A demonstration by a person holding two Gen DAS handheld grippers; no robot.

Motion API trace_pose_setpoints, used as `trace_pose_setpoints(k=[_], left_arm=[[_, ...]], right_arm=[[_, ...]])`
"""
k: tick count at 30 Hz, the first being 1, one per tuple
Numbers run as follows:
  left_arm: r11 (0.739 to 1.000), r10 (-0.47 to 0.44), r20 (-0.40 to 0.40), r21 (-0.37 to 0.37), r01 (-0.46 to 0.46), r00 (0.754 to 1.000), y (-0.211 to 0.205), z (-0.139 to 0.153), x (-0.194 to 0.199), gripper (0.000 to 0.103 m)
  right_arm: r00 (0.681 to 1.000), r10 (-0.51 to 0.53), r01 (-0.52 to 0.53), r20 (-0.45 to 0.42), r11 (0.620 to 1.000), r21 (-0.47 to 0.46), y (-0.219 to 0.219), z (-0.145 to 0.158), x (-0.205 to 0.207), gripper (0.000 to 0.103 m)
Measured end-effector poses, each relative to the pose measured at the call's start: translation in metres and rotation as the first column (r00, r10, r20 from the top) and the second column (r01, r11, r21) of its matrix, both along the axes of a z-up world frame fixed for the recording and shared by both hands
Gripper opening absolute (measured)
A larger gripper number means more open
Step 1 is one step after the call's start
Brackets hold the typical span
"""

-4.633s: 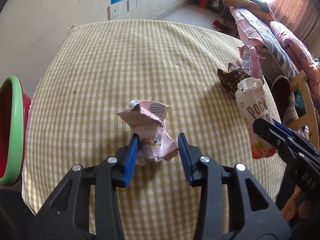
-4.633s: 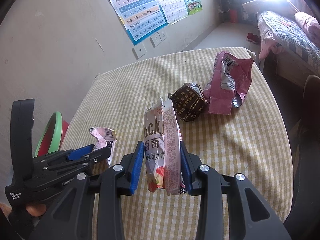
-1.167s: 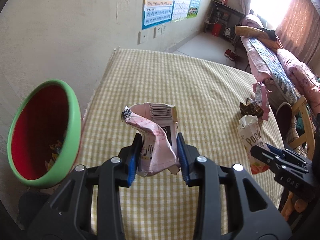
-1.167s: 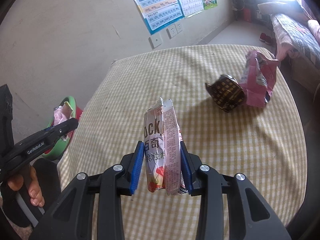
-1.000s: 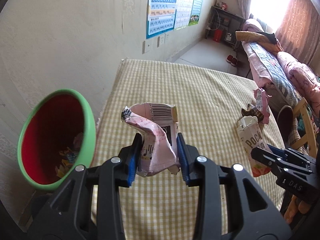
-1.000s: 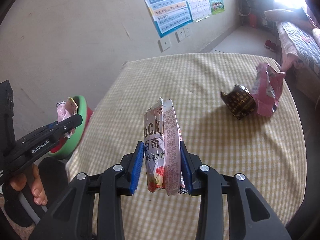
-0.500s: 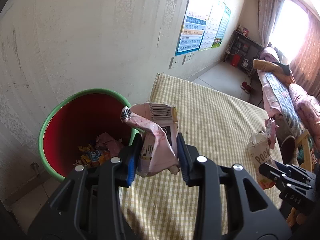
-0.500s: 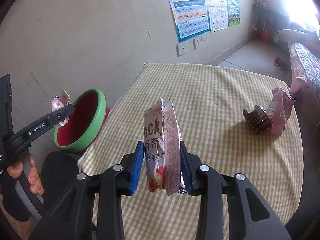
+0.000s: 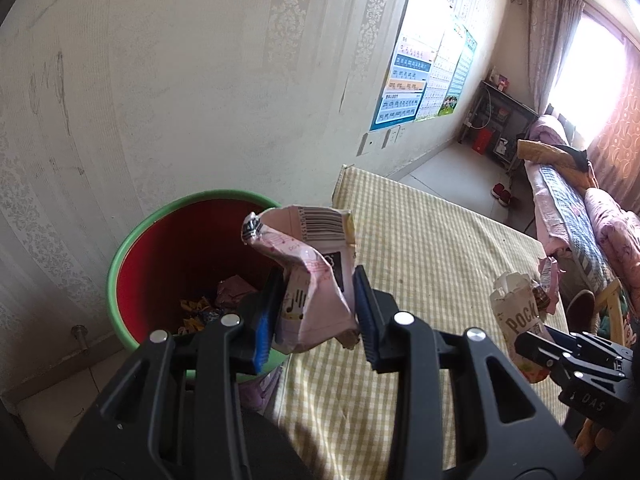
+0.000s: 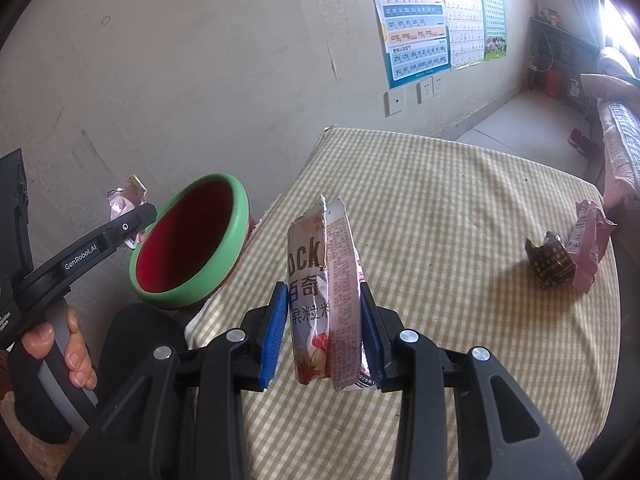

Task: Collect trash
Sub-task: 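Carry both items over the red bin and open both tools to drop them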

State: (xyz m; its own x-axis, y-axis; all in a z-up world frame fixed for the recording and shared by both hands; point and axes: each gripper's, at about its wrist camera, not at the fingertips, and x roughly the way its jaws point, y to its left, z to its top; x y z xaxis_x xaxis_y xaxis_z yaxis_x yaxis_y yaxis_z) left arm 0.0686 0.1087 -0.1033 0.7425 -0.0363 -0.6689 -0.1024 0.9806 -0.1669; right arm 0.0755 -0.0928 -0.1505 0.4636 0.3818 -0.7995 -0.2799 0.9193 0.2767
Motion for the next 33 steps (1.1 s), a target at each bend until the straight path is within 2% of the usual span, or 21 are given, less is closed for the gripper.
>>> trace_pose_setpoints(k=[4,10,13,17,18,25,33], left_arm=[[1.0,0.005,0.003,-0.005,-0.005,1.0,0.005,-0.001,0.0,0.034],[0.997,0.046,0.038,0.064,-0.048,0.998,0.022,0.007,-0.001,0.034],[0.996,0.075,0.028,0.036,-0.076,0.997,0.04,0.003,0.0,0.034],[0.994,0.096,-0.003,-0.058,-0.096,0.995,0.065,-0.008,0.003,0.034],[0.993,0.104,-0.008,-0.058,-0.105,0.995,0.069,-0.009,0.004,0.034],[0.992,0.127,-0.014,0.001,-0.127,0.992,0.088,-0.011,0.011,0.034],[0.991,0.134,-0.039,0.012,-0.134,0.99,0.104,-0.024,0.019,0.034]], right_arm=[[1.0,0.016,-0.016,-0.025,1.0,-0.002,0.008,-0.008,0.002,0.034],[0.998,0.045,-0.045,-0.032,0.999,0.006,0.024,-0.012,0.01,0.034],[0.997,0.068,-0.068,-0.03,0.998,0.018,0.036,-0.013,0.015,0.034],[0.994,0.101,-0.099,-0.044,0.994,0.048,0.056,-0.015,0.022,0.034],[0.993,0.107,-0.104,-0.047,0.993,0.056,0.06,-0.015,0.024,0.034],[0.987,0.154,-0.15,-0.046,0.985,0.087,0.095,-0.014,0.036,0.035],[0.98,0.185,-0.177,-0.07,0.979,0.103,0.117,-0.02,0.05,0.035]])
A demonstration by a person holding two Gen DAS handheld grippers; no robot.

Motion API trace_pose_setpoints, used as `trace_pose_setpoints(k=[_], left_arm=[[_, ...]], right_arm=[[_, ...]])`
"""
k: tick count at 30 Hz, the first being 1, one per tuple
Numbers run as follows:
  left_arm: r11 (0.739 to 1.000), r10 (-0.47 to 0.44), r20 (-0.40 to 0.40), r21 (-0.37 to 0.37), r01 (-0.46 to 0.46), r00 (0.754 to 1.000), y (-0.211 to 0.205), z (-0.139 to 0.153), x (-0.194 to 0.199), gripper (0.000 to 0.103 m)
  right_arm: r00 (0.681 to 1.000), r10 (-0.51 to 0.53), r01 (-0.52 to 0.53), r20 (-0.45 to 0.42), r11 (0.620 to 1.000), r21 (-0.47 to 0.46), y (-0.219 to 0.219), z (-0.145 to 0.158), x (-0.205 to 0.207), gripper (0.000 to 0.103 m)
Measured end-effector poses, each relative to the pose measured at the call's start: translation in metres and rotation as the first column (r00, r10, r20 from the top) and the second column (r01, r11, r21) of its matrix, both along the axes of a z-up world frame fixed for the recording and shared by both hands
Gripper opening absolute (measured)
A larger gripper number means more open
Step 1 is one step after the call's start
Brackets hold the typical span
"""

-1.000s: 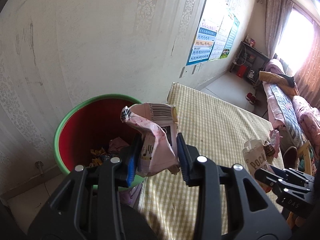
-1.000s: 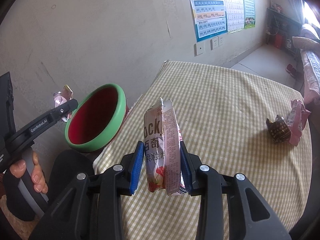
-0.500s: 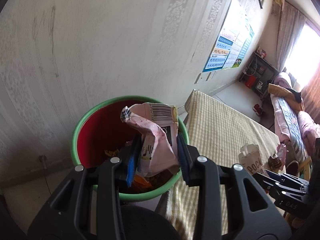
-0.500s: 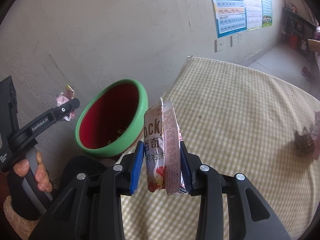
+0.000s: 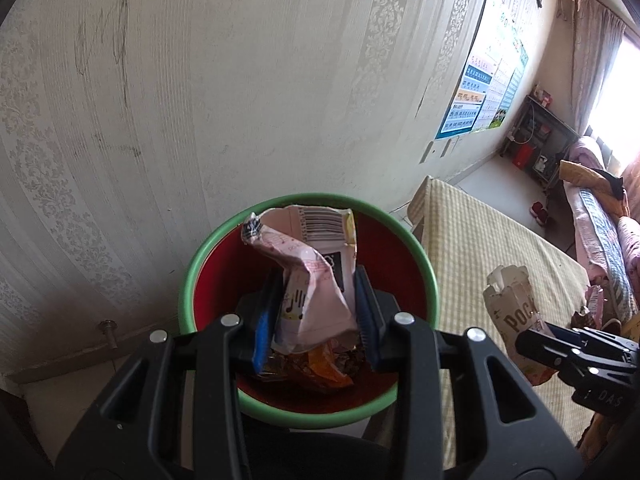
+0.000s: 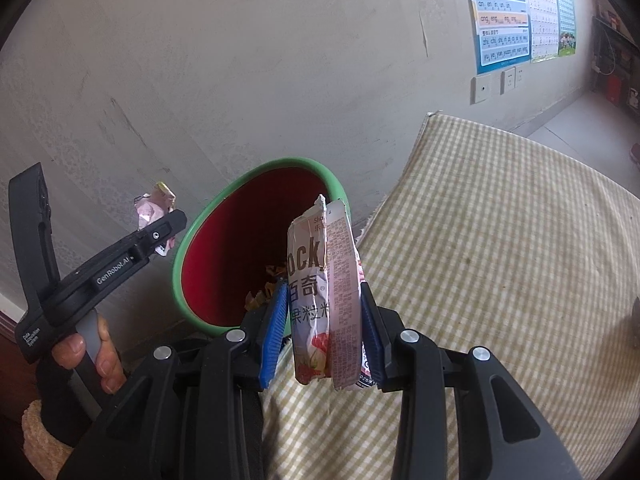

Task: Collect trash
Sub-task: 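Carry both items over the red bin and open both tools to drop them, then grasp the pink chip bag with the right tool while the left tool grasps the brown wrapper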

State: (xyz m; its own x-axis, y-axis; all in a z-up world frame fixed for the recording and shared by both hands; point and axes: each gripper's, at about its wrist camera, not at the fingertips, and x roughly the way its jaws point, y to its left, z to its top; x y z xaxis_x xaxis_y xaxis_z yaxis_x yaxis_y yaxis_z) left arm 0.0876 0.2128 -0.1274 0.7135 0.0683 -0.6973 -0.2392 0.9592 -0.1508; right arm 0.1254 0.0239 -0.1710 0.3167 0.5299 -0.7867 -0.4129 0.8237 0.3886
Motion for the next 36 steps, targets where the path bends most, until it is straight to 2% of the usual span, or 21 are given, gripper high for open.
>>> trace_pose_setpoints(k=[7,17,19,20,21,24,28,30,34,36], left_arm=[[1.0,-0.02,-0.037,-0.004,0.02,0.999,0.006,-0.012,0.014,0.034],[0.999,-0.017,-0.07,0.035,0.02,0.997,0.019,-0.022,0.031,0.034],[0.999,0.001,-0.077,0.044,0.003,0.997,0.022,-0.024,0.033,0.043],[0.999,0.01,-0.077,0.046,-0.006,0.997,0.024,-0.025,0.034,0.058],[0.999,0.017,-0.074,0.051,-0.013,0.997,0.024,-0.024,0.036,0.064],[0.998,0.028,-0.063,0.06,-0.024,0.998,0.024,-0.022,0.034,0.064],[0.997,0.023,-0.055,0.075,-0.019,0.998,0.013,-0.015,0.029,0.065],[0.996,0.015,-0.047,0.086,-0.011,0.999,0.005,-0.01,0.024,0.065],[0.994,-0.012,-0.039,0.107,0.016,0.999,-0.017,0.0,0.022,0.065],[0.993,-0.037,-0.028,0.11,0.04,0.999,-0.029,0.005,0.019,0.066]], right_arm=[[0.999,0.038,-0.037,-0.02,0.999,0.034,0.02,-0.006,0.02,0.035],[0.994,0.07,-0.06,-0.084,0.991,0.121,0.044,-0.017,0.047,0.037],[0.993,0.083,-0.07,-0.088,0.988,0.136,0.05,-0.018,0.052,0.042],[0.993,0.08,-0.067,-0.088,0.988,0.142,0.052,-0.018,0.053,0.053],[0.994,0.07,-0.057,-0.086,0.987,0.15,0.052,-0.017,0.054,0.059],[0.996,0.049,-0.036,-0.079,0.987,0.157,0.047,-0.016,0.054,0.059],[0.999,-0.031,0.036,-0.043,0.992,0.123,0.01,-0.01,0.047,0.06],[0.994,-0.103,0.104,-0.022,0.992,0.077,-0.026,-0.01,0.041,0.06],[0.968,-0.251,0.251,0.008,0.968,-0.006,-0.102,-0.017,0.03,0.064],[0.943,-0.331,0.332,0.024,0.942,-0.058,-0.144,-0.023,0.026,0.064]])
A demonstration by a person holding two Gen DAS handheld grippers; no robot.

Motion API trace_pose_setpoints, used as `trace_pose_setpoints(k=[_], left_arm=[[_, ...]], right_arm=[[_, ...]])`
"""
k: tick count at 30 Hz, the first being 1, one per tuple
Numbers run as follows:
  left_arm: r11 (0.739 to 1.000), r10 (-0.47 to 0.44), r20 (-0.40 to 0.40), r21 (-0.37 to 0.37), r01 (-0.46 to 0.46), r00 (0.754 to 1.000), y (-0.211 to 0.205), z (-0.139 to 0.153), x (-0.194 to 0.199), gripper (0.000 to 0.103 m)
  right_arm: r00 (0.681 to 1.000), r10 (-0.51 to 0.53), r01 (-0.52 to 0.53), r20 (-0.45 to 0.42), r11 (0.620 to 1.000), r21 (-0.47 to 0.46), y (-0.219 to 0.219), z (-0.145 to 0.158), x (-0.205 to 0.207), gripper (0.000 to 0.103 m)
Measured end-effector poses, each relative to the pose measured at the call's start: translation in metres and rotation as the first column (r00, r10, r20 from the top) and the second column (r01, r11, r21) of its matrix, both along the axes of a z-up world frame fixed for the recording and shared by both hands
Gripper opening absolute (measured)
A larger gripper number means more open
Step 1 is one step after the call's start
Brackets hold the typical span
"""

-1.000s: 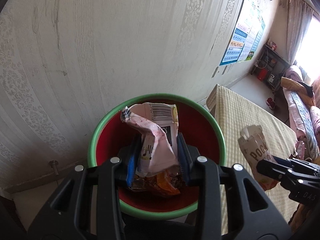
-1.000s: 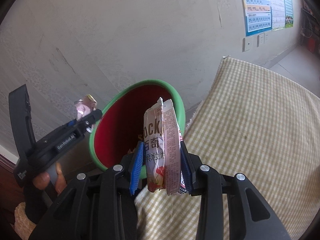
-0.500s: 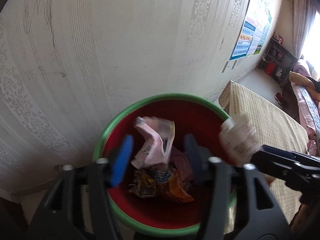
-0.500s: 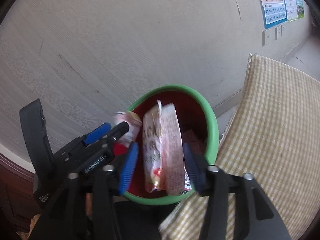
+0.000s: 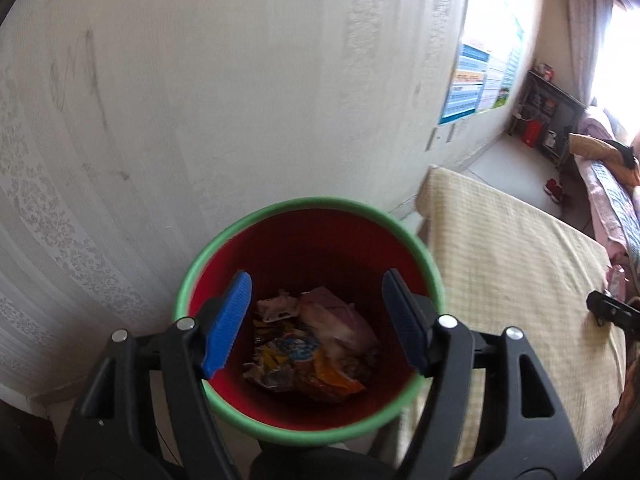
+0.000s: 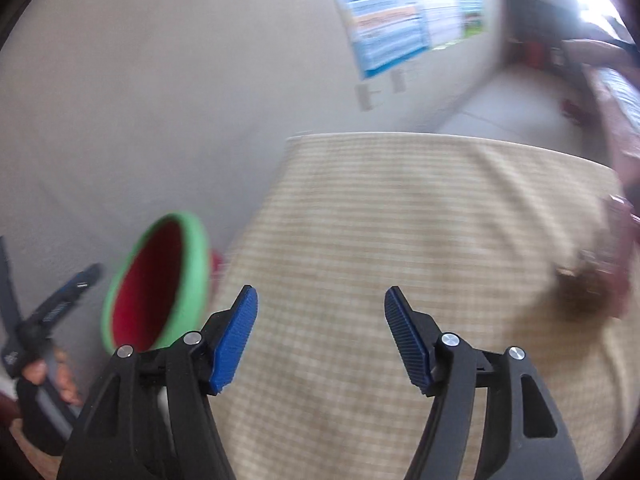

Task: Collect trash
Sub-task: 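Grasp the pink chip bag with the right tool while the left tool grasps the brown wrapper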

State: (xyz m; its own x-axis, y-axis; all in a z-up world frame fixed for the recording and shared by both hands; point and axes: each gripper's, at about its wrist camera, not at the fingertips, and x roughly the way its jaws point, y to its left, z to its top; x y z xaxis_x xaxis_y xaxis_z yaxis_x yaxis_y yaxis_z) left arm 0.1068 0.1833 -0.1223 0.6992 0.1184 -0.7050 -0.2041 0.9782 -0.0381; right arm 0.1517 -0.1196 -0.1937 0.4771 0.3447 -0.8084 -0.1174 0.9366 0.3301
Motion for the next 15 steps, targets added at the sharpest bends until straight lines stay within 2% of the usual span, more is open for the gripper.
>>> trace_pose_setpoints(k=[3,5,8,11,15], left_arm=[[0.999,-0.033,0.011,0.003,0.033,0.999,-0.019,0.005,-0.004,0.068],[0.999,-0.05,0.003,0.005,0.05,0.999,-0.031,0.004,-0.005,0.068],[0.998,-0.062,-0.008,-0.002,0.062,0.998,-0.048,0.003,-0.009,0.069],[0.997,-0.074,-0.023,-0.004,0.074,0.997,-0.064,0.001,-0.013,0.069],[0.994,-0.106,-0.05,0.012,0.107,0.993,-0.089,-0.002,-0.016,0.069]], right_arm=[[0.985,-0.171,0.173,0.03,0.983,-0.059,-0.071,-0.003,-0.005,0.067],[0.949,-0.305,0.312,0.078,0.945,-0.104,-0.12,-0.003,-0.003,0.074],[0.891,-0.452,0.454,0.043,0.886,-0.099,-0.183,-0.016,0.01,0.075],[0.848,-0.529,0.525,-0.036,0.847,-0.082,-0.226,-0.037,0.023,0.075],[0.845,-0.517,0.513,-0.141,0.856,-0.064,-0.247,-0.068,0.034,0.075]])
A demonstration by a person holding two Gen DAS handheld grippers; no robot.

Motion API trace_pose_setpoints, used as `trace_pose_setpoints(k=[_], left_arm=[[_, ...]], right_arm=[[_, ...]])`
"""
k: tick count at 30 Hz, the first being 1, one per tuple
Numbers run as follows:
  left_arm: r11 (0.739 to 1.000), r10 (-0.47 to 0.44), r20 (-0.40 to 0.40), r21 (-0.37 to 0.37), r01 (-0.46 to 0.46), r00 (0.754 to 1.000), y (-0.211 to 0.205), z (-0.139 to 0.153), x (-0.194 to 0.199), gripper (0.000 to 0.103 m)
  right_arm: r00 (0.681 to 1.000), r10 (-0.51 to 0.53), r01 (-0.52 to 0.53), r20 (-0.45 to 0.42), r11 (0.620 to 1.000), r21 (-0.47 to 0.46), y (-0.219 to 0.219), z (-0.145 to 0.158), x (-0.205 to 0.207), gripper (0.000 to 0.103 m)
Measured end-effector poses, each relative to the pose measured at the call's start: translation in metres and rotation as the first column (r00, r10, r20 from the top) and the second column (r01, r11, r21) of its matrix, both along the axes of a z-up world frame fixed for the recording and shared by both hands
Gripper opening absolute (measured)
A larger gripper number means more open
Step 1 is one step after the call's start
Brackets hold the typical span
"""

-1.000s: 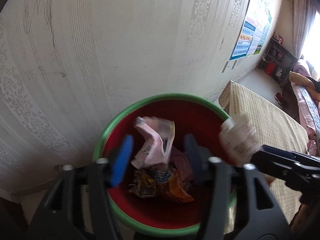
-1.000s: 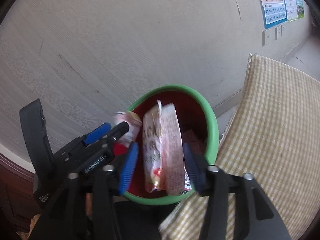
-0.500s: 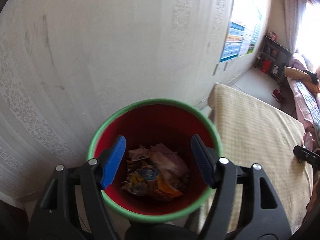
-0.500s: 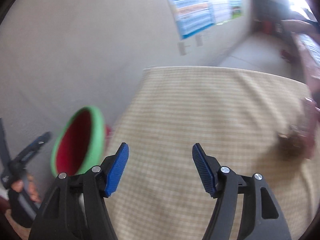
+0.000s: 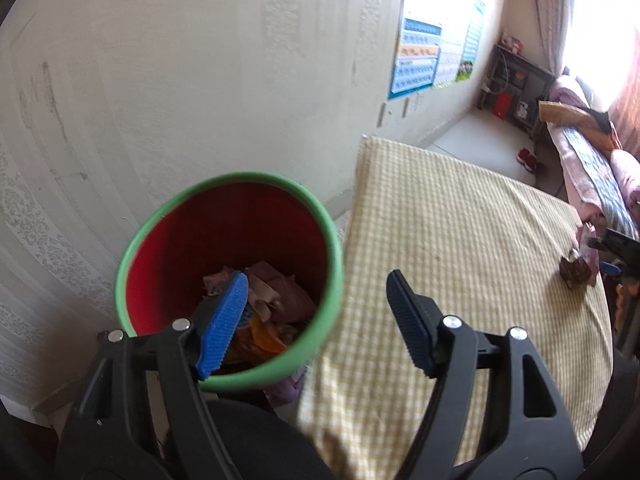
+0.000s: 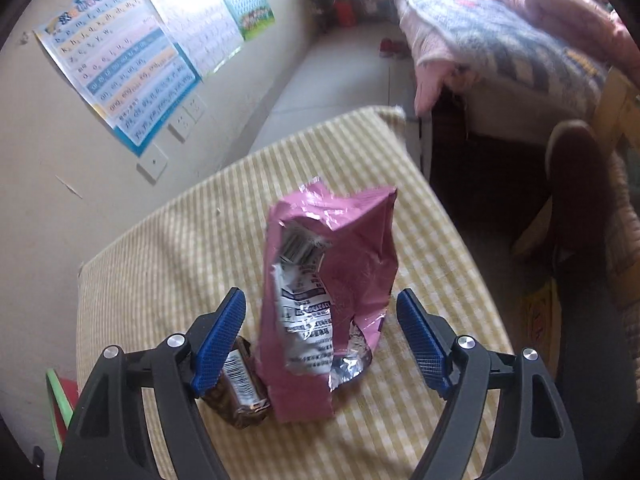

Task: Collect trash
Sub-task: 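Grasp the pink chip bag with the right tool while the left tool grasps the brown wrapper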

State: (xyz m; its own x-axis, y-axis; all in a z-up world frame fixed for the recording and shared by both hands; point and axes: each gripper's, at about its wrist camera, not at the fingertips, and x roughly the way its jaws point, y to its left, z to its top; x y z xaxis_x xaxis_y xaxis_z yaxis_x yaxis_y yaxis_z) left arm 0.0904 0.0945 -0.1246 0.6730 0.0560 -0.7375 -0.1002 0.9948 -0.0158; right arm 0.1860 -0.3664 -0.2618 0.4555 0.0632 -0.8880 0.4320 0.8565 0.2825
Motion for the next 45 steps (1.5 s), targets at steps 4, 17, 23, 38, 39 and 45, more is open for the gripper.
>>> trace_pose_setpoints(k=[4,17,23,38,39,45], left_arm=[[0.999,-0.031,-0.003,0.023,0.031,1.0,-0.018,0.002,-0.003,0.069],[0.985,-0.173,-0.014,0.003,0.173,0.985,-0.094,0.003,0.012,0.069],[0.949,-0.31,-0.053,-0.076,0.305,0.949,-0.157,-0.014,0.032,0.069],[0.907,-0.417,-0.2,-0.154,0.392,0.887,-0.28,-0.075,0.101,0.069],[0.906,-0.42,-0.212,-0.149,0.396,0.883,-0.285,-0.079,0.103,0.068],[0.907,-0.421,-0.254,-0.104,0.409,0.871,-0.299,-0.096,0.107,0.052]], right_arm=[[0.998,0.052,-0.051,-0.026,0.998,0.036,0.002,-0.016,-0.001,0.075],[0.946,0.323,-0.322,0.023,0.931,0.17,0.052,0.001,-0.064,0.034],[0.97,0.229,-0.239,0.076,0.952,0.191,0.046,0.017,-0.105,0.037],[0.973,0.168,-0.198,0.156,0.959,0.205,0.026,0.022,-0.112,0.039],[0.974,0.162,-0.193,0.156,0.958,0.212,0.023,0.022,-0.112,0.039],[0.976,0.149,-0.182,0.158,0.958,0.222,0.017,0.02,-0.115,0.04]])
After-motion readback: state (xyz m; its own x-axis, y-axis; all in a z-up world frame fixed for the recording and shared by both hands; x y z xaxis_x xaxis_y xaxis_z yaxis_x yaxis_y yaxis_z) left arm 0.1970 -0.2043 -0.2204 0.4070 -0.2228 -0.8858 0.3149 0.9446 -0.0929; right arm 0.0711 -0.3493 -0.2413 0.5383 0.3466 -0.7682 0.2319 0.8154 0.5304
